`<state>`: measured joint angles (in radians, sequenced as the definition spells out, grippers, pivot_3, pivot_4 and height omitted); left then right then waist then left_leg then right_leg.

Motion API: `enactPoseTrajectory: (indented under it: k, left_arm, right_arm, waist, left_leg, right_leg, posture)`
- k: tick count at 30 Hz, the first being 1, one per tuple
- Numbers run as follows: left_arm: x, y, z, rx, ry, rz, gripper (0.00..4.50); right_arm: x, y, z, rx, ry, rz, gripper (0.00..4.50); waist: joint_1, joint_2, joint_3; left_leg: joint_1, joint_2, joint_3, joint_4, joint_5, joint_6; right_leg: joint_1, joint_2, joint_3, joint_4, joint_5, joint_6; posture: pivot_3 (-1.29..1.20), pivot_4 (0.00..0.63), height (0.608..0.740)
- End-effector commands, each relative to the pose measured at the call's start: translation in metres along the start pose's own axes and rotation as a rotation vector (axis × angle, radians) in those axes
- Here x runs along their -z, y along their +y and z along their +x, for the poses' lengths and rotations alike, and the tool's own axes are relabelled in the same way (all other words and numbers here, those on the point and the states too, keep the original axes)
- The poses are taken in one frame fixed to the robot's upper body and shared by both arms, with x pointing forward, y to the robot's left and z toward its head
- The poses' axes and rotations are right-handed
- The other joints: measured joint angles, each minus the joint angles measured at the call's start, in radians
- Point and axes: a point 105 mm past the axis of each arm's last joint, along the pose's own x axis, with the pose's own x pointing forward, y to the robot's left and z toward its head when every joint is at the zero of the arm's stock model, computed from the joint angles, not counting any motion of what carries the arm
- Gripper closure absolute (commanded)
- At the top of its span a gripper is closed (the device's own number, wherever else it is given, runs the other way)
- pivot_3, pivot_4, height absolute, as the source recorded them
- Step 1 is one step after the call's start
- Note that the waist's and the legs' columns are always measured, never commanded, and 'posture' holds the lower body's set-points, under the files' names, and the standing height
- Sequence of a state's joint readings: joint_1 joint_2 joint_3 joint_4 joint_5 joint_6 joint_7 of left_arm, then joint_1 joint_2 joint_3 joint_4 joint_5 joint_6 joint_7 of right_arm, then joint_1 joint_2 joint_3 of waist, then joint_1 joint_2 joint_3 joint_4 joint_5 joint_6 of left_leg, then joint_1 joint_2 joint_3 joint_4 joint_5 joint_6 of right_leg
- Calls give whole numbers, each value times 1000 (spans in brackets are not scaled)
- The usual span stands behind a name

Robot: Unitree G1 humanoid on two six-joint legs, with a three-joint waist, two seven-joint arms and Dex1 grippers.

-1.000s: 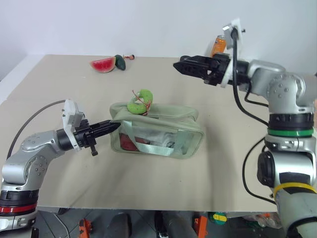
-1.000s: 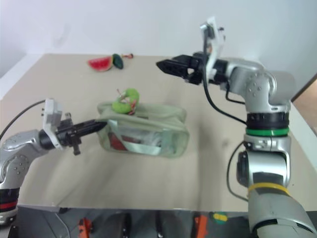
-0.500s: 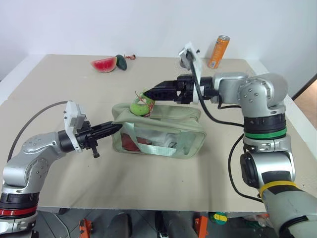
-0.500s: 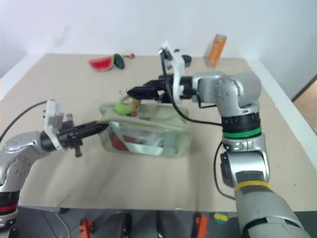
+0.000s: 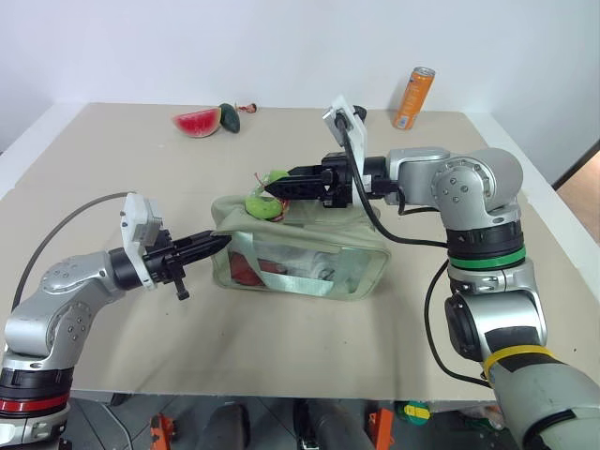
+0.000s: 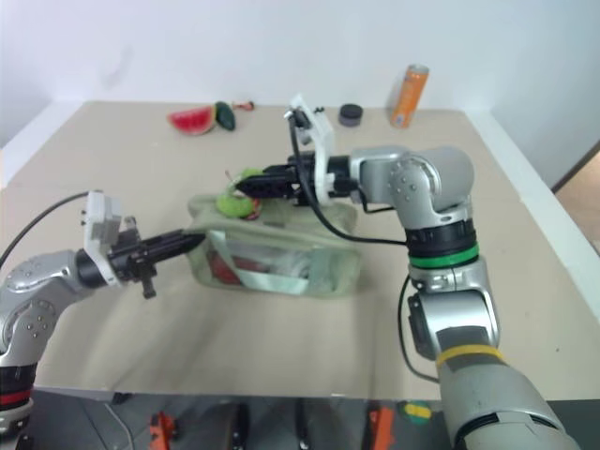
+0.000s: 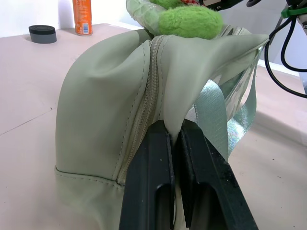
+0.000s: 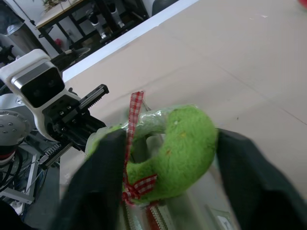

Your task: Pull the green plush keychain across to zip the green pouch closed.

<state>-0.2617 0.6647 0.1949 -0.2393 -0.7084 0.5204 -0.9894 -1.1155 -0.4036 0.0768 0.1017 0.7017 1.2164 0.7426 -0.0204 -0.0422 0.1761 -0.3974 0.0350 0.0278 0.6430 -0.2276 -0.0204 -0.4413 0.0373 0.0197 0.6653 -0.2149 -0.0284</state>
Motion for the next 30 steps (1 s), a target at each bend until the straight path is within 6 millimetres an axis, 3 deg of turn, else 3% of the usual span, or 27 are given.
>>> enactPoseTrajectory:
  k: [1, 5, 14, 17, 23, 26, 30]
  left_arm:
    - [7, -5, 2, 14, 26, -16, 4500]
    - [8, -4, 1, 11, 25, -17, 4500]
    - [8, -3, 2, 7, 22, -20, 4500]
    - [8, -3, 2, 7, 22, -21, 4500]
    - [14, -2, 2, -6, 34, -23, 4500]
    - [13, -2, 2, -1, 32, -23, 4500]
    - [13, 1, 5, 5, 31, -23, 4500]
  right_arm:
    - [-9, 12, -1, -41, -30, -60, 3270]
    - [-8, 14, -1, -55, -31, -68, 4483]
    - [-11, 8, -10, -23, -40, -102, 4483]
    - [-24, -10, -34, 85, -79, -140, 4483]
    - [-30, -34, -112, 258, -97, -272, 4483]
    - [-25, -33, -150, 336, -29, -394, 4483]
    - [-3, -32, -177, 399, 137, -515, 4483]
  waist:
    - [0, 0, 0]
    - [0, 0, 0]
    - [0, 0, 0]
    - [1, 0, 0]
    - [2, 0, 0]
    - [3, 0, 0]
    - [1, 1, 0]
  left_leg:
    - [0, 0, 0, 0, 0, 0]
    - [0, 0, 0, 0, 0, 0]
    - [0, 0, 0, 0, 0, 0]
    - [0, -1, 0, 0, 0, 0]
    - [-1, -6, 0, 0, 0, 1]
    - [-1, -7, 0, 0, -2, 3]
    - [-1, -8, 0, 0, -2, 5]
  right_leg:
    - [0, 0, 0, 0, 0, 0]
    - [0, 0, 0, 0, 0, 0]
    - [0, 0, 0, 0, 0, 0]
    - [0, 0, 0, 0, 0, 0]
    - [0, -5, -1, -1, -2, 3]
    - [0, -7, 0, -1, -2, 4]
    - [0, -8, 1, -1, -4, 6]
  posture:
    - [0, 150, 740]
    - [0, 150, 740]
    - [0, 150, 740]
    - [0, 150, 740]
    - [0, 150, 740]
    - [0, 150, 740]
    - [0, 150, 740]
